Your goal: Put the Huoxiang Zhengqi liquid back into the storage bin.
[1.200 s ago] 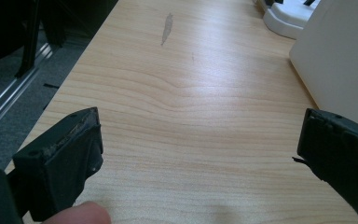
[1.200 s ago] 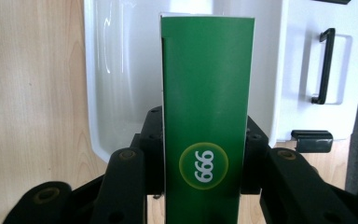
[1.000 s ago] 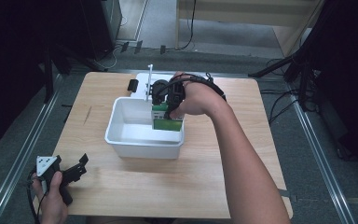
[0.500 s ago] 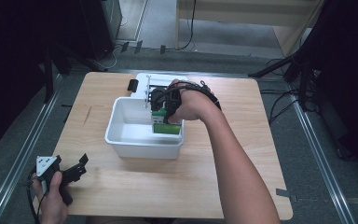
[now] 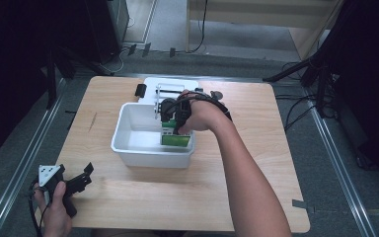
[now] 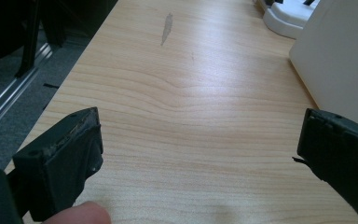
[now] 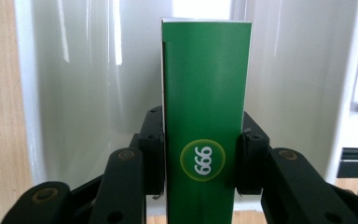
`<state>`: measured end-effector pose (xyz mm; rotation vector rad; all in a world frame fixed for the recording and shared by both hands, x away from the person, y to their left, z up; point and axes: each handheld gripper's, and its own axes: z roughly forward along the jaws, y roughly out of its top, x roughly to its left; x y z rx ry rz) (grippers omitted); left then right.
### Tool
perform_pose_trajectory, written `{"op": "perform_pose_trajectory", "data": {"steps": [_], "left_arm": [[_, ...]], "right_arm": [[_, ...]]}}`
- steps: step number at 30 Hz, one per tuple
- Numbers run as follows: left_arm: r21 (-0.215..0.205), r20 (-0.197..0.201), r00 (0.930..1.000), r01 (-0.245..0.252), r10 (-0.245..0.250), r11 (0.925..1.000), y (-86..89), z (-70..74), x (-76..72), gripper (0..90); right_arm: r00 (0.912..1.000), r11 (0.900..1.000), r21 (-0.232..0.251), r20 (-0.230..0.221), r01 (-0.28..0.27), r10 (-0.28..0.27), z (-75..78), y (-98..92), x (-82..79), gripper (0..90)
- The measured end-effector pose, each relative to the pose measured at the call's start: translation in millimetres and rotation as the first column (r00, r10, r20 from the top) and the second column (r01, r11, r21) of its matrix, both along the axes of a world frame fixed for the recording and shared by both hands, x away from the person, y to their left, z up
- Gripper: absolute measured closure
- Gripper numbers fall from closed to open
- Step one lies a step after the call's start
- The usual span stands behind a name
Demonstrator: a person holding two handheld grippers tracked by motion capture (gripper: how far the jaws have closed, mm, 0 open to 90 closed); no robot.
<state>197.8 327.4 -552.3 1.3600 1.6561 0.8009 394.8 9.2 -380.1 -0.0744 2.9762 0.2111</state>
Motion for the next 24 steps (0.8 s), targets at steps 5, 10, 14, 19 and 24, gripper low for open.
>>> {"op": "perform_pose_trajectory", "data": {"steps": [5, 10, 14, 19, 24], "left_arm": [[-0.001, 0.000, 1.0000, 0.000, 0.000, 1.0000, 0.2, 0.0, -0.1, 1.1], [-0.002, 0.000, 1.0000, 0.000, 0.000, 1.0000, 0.1, 0.0, 0.0, 1.0], [0.000, -0.001, 1.0000, 0.000, 0.000, 1.0000, 0.1, 0.0, -0.1, 1.0], [0.000, 0.000, 1.0000, 0.000, 0.000, 1.0000, -0.1, 0.0, 0.0, 1.0], [-0.001, 0.000, 1.0000, 0.000, 0.000, 1.0000, -0.2, -0.1, 0.1, 1.1]], "right_arm": [[1.0000, 1.000, -0.002, -0.007, 0.004, -0.004, -6.4, 1.6, 1.7, 62.4], [1.0000, 1.000, 0.024, -0.007, 0.003, -0.003, -5.8, 3.1, 2.7, 62.8], [0.9999, 1.000, 0.027, -0.008, 0.007, -0.007, -5.9, 3.1, 2.4, 62.1], [0.9991, 0.998, 0.057, -0.001, 0.042, -0.042, -2.0, 0.4, 3.6, 56.4], [0.9976, 0.994, 0.088, 0.009, 0.068, -0.069, 4.6, -5.3, 5.5, 49.7]]}}
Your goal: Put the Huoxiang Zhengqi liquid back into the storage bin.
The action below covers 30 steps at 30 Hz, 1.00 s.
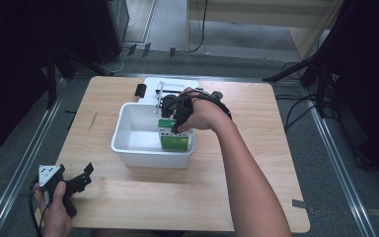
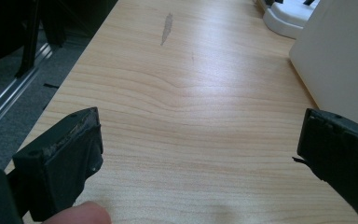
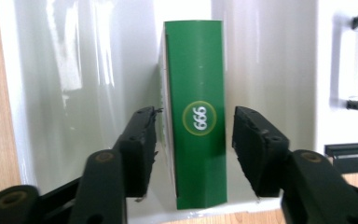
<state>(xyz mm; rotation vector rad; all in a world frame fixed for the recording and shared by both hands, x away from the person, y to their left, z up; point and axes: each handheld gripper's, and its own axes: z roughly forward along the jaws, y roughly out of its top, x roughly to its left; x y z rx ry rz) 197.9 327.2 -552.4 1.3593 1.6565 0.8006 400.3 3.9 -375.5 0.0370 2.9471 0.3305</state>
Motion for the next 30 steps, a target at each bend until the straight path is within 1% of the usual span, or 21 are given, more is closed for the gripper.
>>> {"op": "perform_pose_trajectory", "data": {"steps": [1, 3, 4, 6, 9, 12, 15, 17, 19, 22, 24, 26, 27, 28, 30], "left_arm": [[0.001, -0.001, 1.0000, 0.000, 0.000, 1.0000, 0.0, 0.0, 0.0, 1.1], [0.001, -0.001, 1.0000, 0.000, 0.000, 1.0000, 0.0, 0.0, -0.1, 1.0], [0.001, 0.000, 1.0000, 0.000, 0.000, 1.0000, -0.1, 0.0, 0.0, 1.0], [0.001, -0.001, 1.0000, 0.000, 0.000, 1.0000, -0.1, 0.0, -0.1, 1.1], [0.001, -0.001, 1.0000, 0.000, 0.000, 1.0000, -0.1, 0.0, 0.0, 1.1], [0.001, -0.001, 1.0000, 0.000, 0.000, 1.0000, -0.1, 0.0, 0.0, 1.0], [0.002, -0.002, 1.0000, 0.001, -0.001, 1.0000, -0.2, 0.1, 0.0, 1.1], [0.003, -0.002, 1.0000, 0.001, -0.001, 1.0000, -0.2, 0.0, 0.0, 1.1], [0.002, -0.002, 1.0000, 0.001, -0.001, 1.0000, -0.1, 0.0, 0.0, 1.1], [0.005, -0.004, 1.0000, 0.002, -0.002, 1.0000, -0.2, 0.1, 0.0, 1.1], [0.005, -0.004, 1.0000, 0.003, -0.003, 1.0000, -0.3, 0.1, 0.0, 1.1], [0.004, -0.004, 1.0000, 0.002, -0.002, 1.0000, -0.2, 0.1, 0.0, 1.0], [0.004, -0.004, 1.0000, 0.002, -0.002, 1.0000, -0.2, 0.1, 0.0, 1.1], [0.004, -0.004, 1.0000, 0.002, -0.002, 1.0000, -0.2, 0.1, 0.1, 1.1], [0.004, -0.004, 1.0000, 0.002, -0.002, 1.0000, -0.2, 0.1, 0.1, 1.0]], "right_arm": [[0.9999, 1.000, 0.004, 0.001, 0.015, -0.015, 1.4, -1.5, -0.2, 48.9], [0.9998, 1.000, 0.021, 0.004, 0.021, -0.021, 3.6, -4.1, 1.0, 46.1], [0.9990, 0.999, 0.023, -0.001, 0.044, -0.044, 4.9, -5.7, 0.2, 44.7], [0.9989, 0.998, 0.040, 0.003, 0.047, -0.047, 7.5, -8.7, 1.0, 43.1], [0.9979, 0.996, 0.067, -0.009, 0.065, -0.065, 11.2, -12.7, 0.8, 42.1], [0.9959, 0.992, 0.092, -0.020, 0.090, -0.089, 16.2, -18.0, 0.3, 41.3], [0.9928, 0.986, 0.119, -0.027, 0.119, -0.117, 21.0, -24.4, 0.2, 38.6], [0.9903, 0.981, 0.132, -0.023, 0.139, -0.137, 24.2, -29.1, -0.1, 36.4], [0.9866, 0.975, 0.153, -0.019, 0.163, -0.162, 27.1, -34.5, 0.1, 33.2], [0.9804, 0.962, 0.188, -0.034, 0.197, -0.194, 31.0, -43.4, -0.1, 29.5], [0.9744, 0.952, 0.206, -0.042, 0.225, -0.221, 33.1, -49.9, -0.5, 28.6], [0.9707, 0.945, 0.225, -0.034, 0.239, -0.238, 35.1, -57.1, 0.1, 27.8], [0.9680, 0.939, 0.239, -0.030, 0.249, -0.249, 35.9, -60.9, 0.6, 27.1], [0.9644, 0.930, 0.256, -0.035, 0.262, -0.262, 36.7, -64.8, 1.4, 26.2], [0.9541, 0.907, 0.298, -0.052, 0.297, -0.295, 38.2, -72.7, 2.3, 24.7]]}}
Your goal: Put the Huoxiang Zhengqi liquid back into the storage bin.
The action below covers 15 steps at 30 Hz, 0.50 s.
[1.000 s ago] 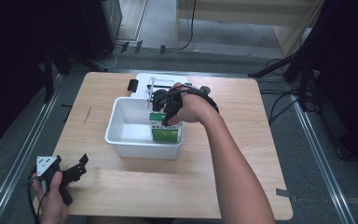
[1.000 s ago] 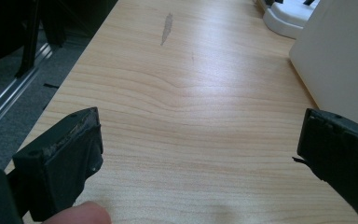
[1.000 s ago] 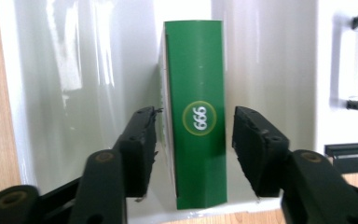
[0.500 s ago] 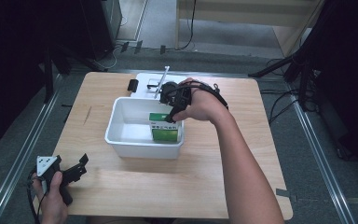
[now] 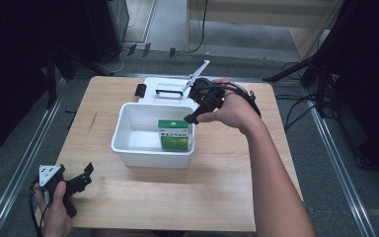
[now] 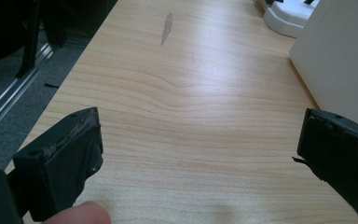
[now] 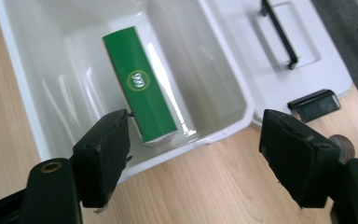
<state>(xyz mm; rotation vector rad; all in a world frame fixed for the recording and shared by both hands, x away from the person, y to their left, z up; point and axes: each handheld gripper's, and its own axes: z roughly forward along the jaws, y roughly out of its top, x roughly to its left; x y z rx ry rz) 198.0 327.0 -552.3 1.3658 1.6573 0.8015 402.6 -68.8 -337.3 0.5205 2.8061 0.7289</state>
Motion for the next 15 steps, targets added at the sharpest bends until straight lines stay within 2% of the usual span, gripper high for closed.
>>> {"op": "perform_pose_trajectory", "data": {"steps": [6, 8, 15], "left_arm": [[0.000, 0.000, 1.0000, 0.000, 0.000, 1.0000, 0.0, 0.0, 0.1, 1.0], [0.000, 0.000, 1.0000, 0.000, 0.000, 1.0000, 0.0, 0.0, 0.1, 1.0], [0.001, -0.002, 1.0000, 0.000, 0.000, 1.0000, 0.0, 0.1, 0.0, 1.1]], "right_arm": [[0.9968, 0.995, 0.069, 0.017, 0.077, -0.078, 1.7, -24.0, 1.4, 21.3], [0.9939, 0.990, 0.090, 0.015, 0.108, -0.110, 1.7, -31.6, 1.1, 20.3], [0.9850, 0.975, 0.147, 0.019, 0.167, -0.171, -3.0, -56.9, -1.0, 19.1]]}}
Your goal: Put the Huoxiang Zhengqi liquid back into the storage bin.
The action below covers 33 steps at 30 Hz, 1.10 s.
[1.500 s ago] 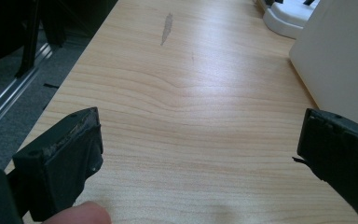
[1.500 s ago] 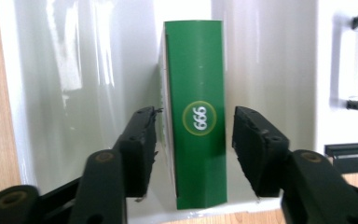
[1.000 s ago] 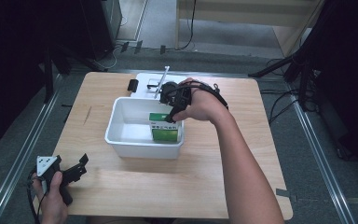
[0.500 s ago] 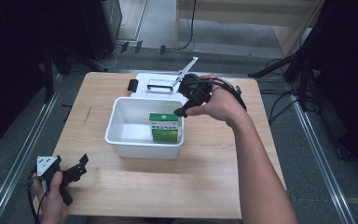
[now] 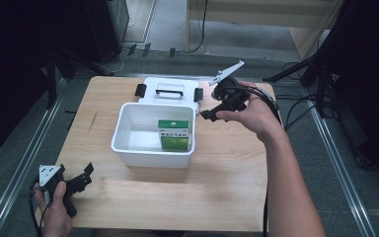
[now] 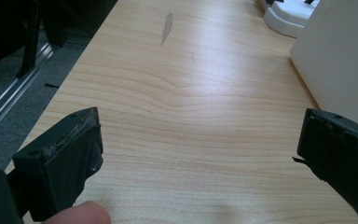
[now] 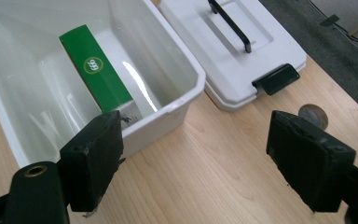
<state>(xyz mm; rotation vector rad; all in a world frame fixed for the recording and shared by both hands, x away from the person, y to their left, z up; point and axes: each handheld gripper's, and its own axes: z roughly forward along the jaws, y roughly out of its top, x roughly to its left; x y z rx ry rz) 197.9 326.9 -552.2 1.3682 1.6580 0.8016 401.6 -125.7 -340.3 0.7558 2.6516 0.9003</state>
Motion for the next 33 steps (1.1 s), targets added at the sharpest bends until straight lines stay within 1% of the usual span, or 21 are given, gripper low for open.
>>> {"op": "perform_pose_trajectory", "data": {"steps": [3, 7, 10, 12, 15, 17, 19, 22, 24, 26, 29, 31, 33], "left_arm": [[0.000, 0.001, 1.0000, 0.000, 0.000, 1.0000, 0.0, 0.0, 0.0, 1.1], [0.001, 0.002, 1.0000, -0.001, 0.001, 1.0000, -0.2, -0.1, 0.0, 1.0], [0.001, 0.002, 1.0000, -0.002, 0.002, 1.0000, -0.3, 0.0, -0.1, 1.1], [-0.001, 0.004, 1.0000, -0.003, 0.003, 1.0000, -0.4, -0.1, 0.1, 1.1], [-0.001, 0.004, 1.0000, -0.003, 0.003, 1.0000, -0.3, -0.1, 0.1, 1.0], [0.002, 0.002, 1.0000, -0.001, 0.001, 1.0000, -0.3, 0.0, 0.0, 1.1], [0.002, 0.003, 1.0000, -0.002, 0.002, 1.0000, -0.4, -0.1, 0.0, 1.1], [0.002, 0.004, 1.0000, -0.002, 0.002, 1.0000, -0.5, -0.1, 0.0, 1.0], [0.003, 0.004, 1.0000, -0.002, 0.002, 1.0000, -0.5, -0.1, 0.0, 1.1], [0.002, 0.005, 1.0000, -0.002, 0.002, 1.0000, -0.6, -0.1, 0.0, 1.1], [0.002, 0.005, 1.0000, -0.003, 0.003, 1.0000, -0.6, -0.1, 0.0, 1.0], [0.003, 0.005, 1.0000, -0.002, 0.002, 1.0000, -0.6, -0.1, 0.0, 1.1], [0.003, 0.005, 1.0000, -0.003, 0.003, 1.0000, -0.6, -0.1, 0.0, 1.1]], "right_arm": [[0.9993, 0.999, 0.015, 0.007, 0.036, -0.036, -4.1, -9.5, -2.2, 18.6], [0.9969, 0.994, 0.077, 0.022, 0.074, -0.076, -10.3, -23.4, -2.8, 18.6], [0.9919, 0.986, 0.123, 0.042, 0.113, -0.119, -15.8, -34.5, -3.4, 18.8], [0.9878, 0.978, 0.156, 0.051, 0.137, -0.147, -20.4, -42.2, -3.9, 19.0], [0.9822, 0.970, 0.186, 0.073, 0.157, -0.173, -29.0, -52.0, -5.8, 19.0], [0.9778, 0.965, 0.196, 0.079, 0.176, -0.194, -35.0, -57.2, -7.8, 19.0], [0.9721, 0.958, 0.209, 0.090, 0.194, -0.217, -40.4, -62.0, -9.5, 19.0], [0.9620, 0.944, 0.243, 0.100, 0.224, -0.254, -48.1, -69.3, -12.6, 19.2], [0.9522, 0.933, 0.257, 0.108, 0.251, -0.286, -54.1, -74.5, -15.0, 19.4], [0.9457, 0.926, 0.268, 0.115, 0.265, -0.304, -58.8, -78.9, -16.6, 19.4], [0.9301, 0.908, 0.295, 0.126, 0.297, -0.345, -66.2, -86.7, -20.2, 19.7], [0.9201, 0.898, 0.310, 0.137, 0.312, -0.367, -71.1, -92.4, -22.8, 19.9], [0.9119, 0.890, 0.322, 0.145, 0.323, -0.384, -76.2, -98.1, -25.5, 19.9]]}}
